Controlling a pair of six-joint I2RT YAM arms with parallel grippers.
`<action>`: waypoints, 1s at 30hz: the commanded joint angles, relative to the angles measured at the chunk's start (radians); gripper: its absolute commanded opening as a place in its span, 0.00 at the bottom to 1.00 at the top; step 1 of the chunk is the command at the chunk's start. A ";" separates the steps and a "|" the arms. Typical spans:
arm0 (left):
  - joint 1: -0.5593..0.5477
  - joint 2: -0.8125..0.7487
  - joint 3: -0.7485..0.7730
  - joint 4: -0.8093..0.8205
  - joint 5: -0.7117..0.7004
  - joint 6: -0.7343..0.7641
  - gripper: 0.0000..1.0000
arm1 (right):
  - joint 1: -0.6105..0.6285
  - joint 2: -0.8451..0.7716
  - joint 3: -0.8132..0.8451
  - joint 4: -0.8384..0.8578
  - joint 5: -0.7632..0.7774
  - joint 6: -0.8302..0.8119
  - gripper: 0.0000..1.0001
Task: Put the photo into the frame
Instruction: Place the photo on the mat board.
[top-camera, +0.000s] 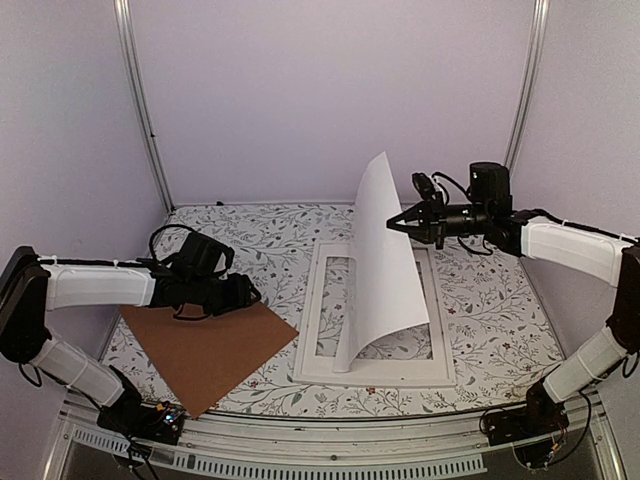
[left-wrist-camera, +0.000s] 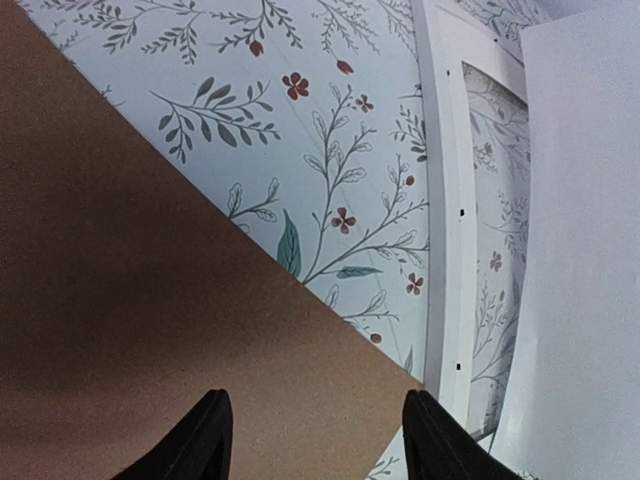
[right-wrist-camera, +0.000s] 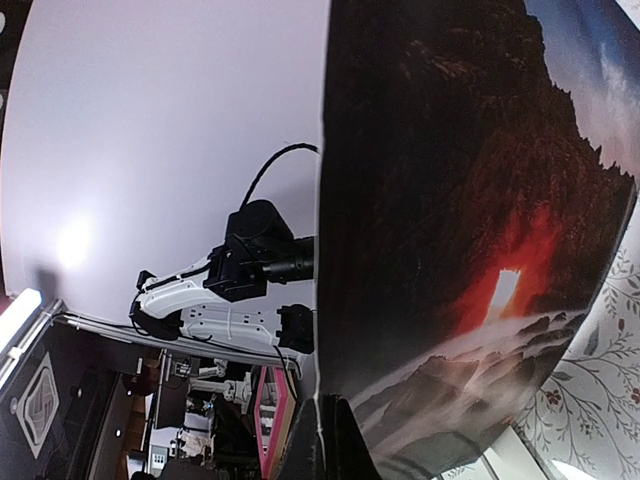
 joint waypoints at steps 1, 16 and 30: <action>-0.013 0.011 0.014 -0.011 -0.021 0.003 0.60 | 0.043 0.032 0.086 0.055 -0.006 0.032 0.00; -0.012 -0.001 0.011 -0.027 -0.038 0.002 0.60 | 0.059 0.112 0.070 0.147 0.035 0.109 0.00; -0.013 -0.032 0.006 -0.044 -0.043 0.014 0.62 | -0.084 0.220 -0.199 0.137 0.075 -0.045 0.00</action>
